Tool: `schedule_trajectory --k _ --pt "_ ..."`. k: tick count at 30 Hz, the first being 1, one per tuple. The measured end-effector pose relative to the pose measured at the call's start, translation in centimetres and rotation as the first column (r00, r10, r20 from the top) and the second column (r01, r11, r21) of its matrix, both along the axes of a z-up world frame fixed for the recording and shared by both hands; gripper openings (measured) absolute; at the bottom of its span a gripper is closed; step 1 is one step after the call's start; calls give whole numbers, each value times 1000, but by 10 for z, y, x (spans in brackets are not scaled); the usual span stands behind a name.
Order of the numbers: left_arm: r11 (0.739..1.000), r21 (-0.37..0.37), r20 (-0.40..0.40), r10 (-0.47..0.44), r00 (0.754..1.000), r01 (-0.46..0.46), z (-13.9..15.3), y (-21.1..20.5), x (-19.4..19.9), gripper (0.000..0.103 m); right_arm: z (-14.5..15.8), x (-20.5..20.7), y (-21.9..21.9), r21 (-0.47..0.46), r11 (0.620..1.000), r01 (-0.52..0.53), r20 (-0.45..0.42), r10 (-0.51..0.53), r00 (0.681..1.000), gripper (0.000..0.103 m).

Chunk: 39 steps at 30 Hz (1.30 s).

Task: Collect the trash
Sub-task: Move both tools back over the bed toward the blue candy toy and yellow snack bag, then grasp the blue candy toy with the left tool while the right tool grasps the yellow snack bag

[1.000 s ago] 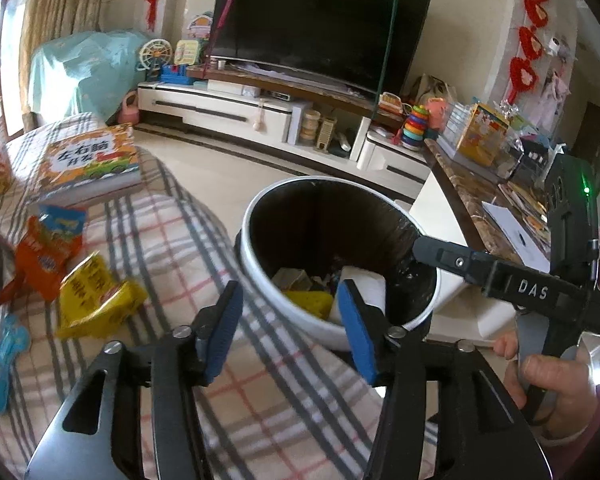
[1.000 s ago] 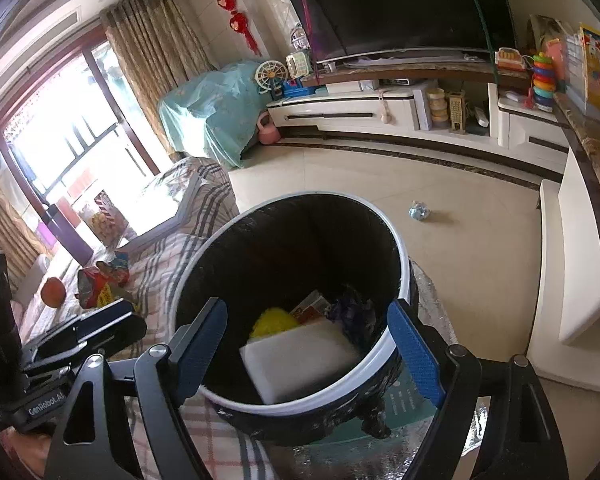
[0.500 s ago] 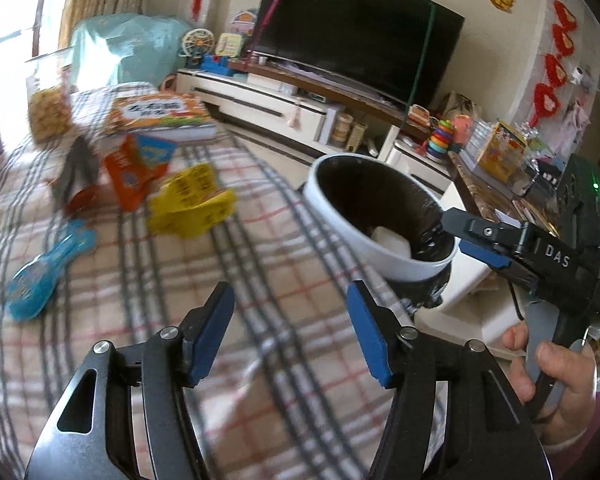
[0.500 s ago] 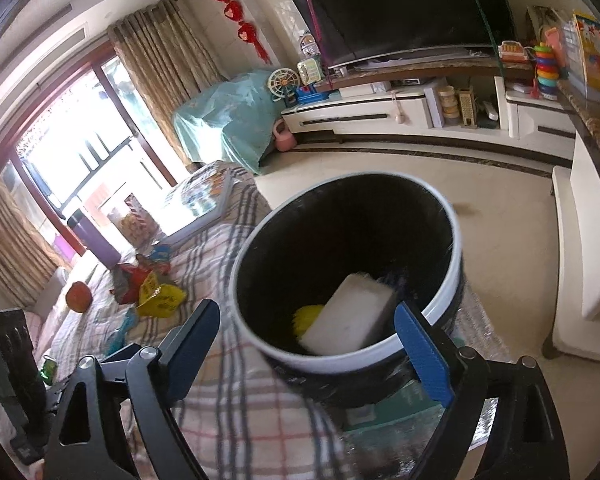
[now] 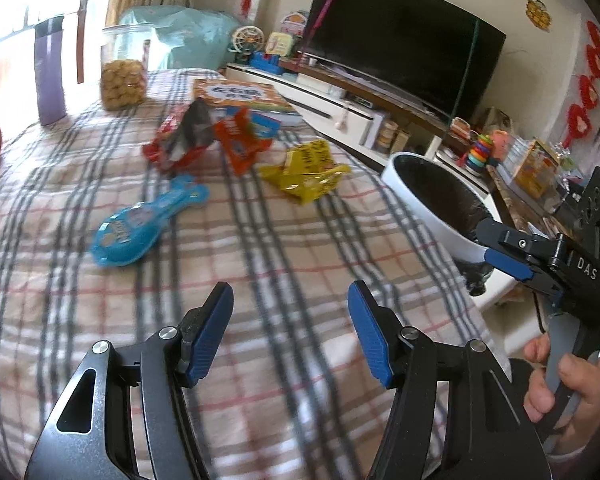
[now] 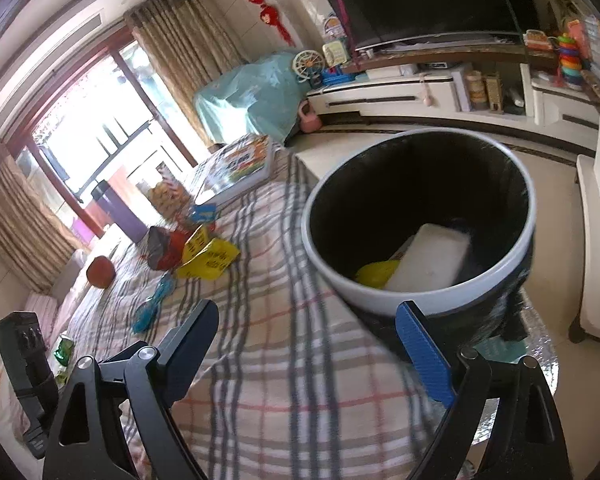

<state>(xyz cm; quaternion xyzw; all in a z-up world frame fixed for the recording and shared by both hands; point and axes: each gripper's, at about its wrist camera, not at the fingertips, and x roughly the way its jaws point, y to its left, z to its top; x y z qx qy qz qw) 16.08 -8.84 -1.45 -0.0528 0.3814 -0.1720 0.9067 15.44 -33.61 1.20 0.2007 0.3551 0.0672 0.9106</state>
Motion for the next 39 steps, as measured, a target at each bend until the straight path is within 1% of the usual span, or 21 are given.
schedule_trajectory --k 5,11,19,24,30,34,39 --pt "999 14 7 47 999 -47 -1 20 -4 67 -3 0 20 3 1000 -29 -1 29 1000 92" --pt "994 24 -5 110 994 -110 -6 45 -6 71 -9 4 47 -2 997 -79 -15 79 997 92" --pt "988 32 -12 153 988 -152 -9 66 -8 76 -15 10 85 -36 988 -148 -16 147 989 92" --pt "985 43 -16 168 986 -167 -11 73 -6 77 -22 16 103 -56 983 -172 -23 171 985 92" --pt "983 39 -33 183 983 -181 -13 81 -1 77 -26 28 112 -59 982 -180 -39 178 983 92" --pt "984 46 -41 175 984 -173 -14 81 5 77 -27 34 117 -59 982 -178 -40 176 984 92" --pt "986 79 -41 151 988 -148 -11 80 21 77 -25 49 118 -65 983 -170 -38 168 985 92"
